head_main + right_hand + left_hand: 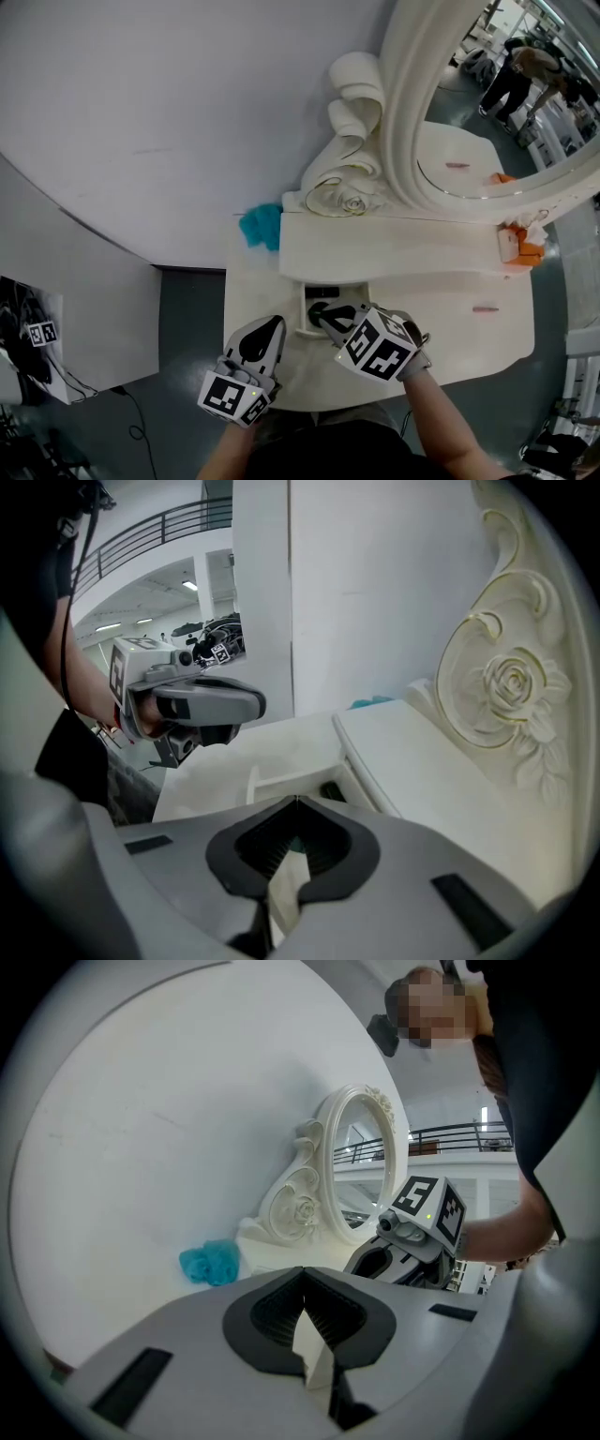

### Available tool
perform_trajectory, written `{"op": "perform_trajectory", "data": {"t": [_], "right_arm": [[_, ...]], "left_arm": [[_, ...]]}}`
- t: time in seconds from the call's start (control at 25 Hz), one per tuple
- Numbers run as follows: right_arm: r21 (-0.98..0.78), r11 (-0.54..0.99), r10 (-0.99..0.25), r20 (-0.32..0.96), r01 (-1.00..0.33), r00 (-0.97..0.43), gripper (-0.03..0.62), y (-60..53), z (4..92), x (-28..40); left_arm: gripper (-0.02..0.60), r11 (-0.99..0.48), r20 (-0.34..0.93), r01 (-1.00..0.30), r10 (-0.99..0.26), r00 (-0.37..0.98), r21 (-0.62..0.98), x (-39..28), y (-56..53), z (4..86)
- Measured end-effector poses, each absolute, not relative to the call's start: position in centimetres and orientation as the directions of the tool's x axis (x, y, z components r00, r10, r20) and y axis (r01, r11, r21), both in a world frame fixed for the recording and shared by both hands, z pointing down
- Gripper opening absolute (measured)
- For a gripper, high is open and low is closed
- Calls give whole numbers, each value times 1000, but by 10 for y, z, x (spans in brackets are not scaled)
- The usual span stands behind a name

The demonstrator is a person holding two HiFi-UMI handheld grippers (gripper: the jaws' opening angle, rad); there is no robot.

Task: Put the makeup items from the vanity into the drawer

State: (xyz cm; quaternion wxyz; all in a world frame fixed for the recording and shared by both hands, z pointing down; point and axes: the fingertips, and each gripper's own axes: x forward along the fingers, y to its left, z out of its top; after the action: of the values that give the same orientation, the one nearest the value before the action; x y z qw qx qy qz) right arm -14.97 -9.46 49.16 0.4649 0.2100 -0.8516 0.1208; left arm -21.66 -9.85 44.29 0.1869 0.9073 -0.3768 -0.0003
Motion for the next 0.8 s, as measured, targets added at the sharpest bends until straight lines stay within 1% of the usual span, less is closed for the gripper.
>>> {"op": "perform_trajectory", "data": {"t": [0.4, 0.8], "right_arm": [[24, 838, -336, 810, -545, -481, 21, -92, 482, -129], [27, 801, -387, 785, -598, -483, 21, -77, 474, -86]], "left_arm": [[15, -693, 131, -648, -645, 753, 316, -194, -95, 433], [14, -746, 135, -594, -584, 801, 301, -144, -81, 427]]}}
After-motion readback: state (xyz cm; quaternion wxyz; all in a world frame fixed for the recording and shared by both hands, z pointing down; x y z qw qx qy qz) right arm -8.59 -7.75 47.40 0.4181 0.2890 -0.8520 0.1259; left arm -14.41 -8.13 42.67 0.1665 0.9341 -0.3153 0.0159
